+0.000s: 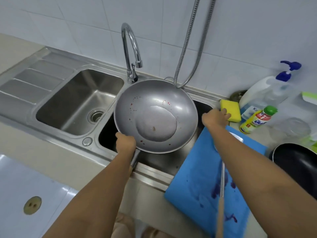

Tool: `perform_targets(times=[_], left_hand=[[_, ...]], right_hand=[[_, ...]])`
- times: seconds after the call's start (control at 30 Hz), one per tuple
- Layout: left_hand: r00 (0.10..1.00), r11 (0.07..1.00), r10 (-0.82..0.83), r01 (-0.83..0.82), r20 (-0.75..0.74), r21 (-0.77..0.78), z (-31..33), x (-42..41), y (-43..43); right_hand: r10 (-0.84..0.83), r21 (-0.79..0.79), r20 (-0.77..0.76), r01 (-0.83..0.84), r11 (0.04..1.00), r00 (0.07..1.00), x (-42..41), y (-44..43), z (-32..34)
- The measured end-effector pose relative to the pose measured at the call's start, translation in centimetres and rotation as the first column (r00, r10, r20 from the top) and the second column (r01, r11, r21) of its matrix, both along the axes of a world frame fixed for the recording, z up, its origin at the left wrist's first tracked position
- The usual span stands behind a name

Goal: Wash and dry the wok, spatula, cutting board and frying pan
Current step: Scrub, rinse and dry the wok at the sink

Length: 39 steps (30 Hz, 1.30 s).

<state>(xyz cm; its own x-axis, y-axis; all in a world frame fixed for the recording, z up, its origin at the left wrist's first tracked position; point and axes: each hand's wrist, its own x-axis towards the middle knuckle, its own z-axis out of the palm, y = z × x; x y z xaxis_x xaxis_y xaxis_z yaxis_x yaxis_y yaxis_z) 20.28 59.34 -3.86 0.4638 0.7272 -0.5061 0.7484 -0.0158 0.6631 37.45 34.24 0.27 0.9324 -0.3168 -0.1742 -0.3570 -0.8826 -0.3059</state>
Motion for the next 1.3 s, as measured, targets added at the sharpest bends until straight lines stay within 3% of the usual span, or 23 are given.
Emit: perform_targets(times=[0.2,0.47,0.63,0.77,0.83,0.93,1.07,1.17,1.3], left_hand=[[0.996,0.992,0.085,-0.087,0.027,0.09,-1.2,0.2,-1.2],[0.991,0.981,0.128,-0.132,0.039,0.144,-1.6,0.5,-1.8],[0.989,0.986,0.133,-0.139,0.065,0.092,-1.2,0.6,-1.7],[0.98,0.988,0.152,-0.15,0.13,-0.024,-0.9,0.8,-1.9],[0.969,0.982,0.178,-0.162,0.172,-0.101,-0.9,0.5,-1.5],[0.948,0.956,0.216,-0.156,0.234,-0.249,-0.9,0.0,-0.5],[0.942,0.925,0.188,-0.075,0.279,-0.372,-1.1,-0.3,0.9],[0.931,0.912,0.143,0.008,0.336,-0.41,-1.4,-0.3,2.3],[0.931,0.9,0.053,0.112,0.36,-0.422,-2.3,-0.2,4.3]], right_hand=[[-0.074,-0.043,-0.077,0.071,0.997,0.994,3.9,-3.6,-1.7],[-0.011,-0.197,-0.06,-0.001,0.98,0.998,5.6,-4.3,-2.3],[-0.002,-0.13,0.169,0.025,0.991,0.986,5.6,-2.9,-1.8],[0.224,-0.121,0.354,-0.193,0.974,0.908,4.6,0.4,-0.3],[0.389,-0.107,0.295,-0.374,0.921,0.873,2.8,3.4,-0.5],[0.583,-0.078,0.045,-0.579,0.812,0.811,-1.4,7.8,-2.5],[0.632,0.117,-0.188,-0.621,0.775,0.752,-6.9,12.4,-6.4],[0.652,0.233,-0.199,-0.611,0.757,0.732,-8.5,15.7,-8.6],[0.701,0.192,-0.128,-0.676,0.711,0.702,-7.0,18.6,-10.0]])
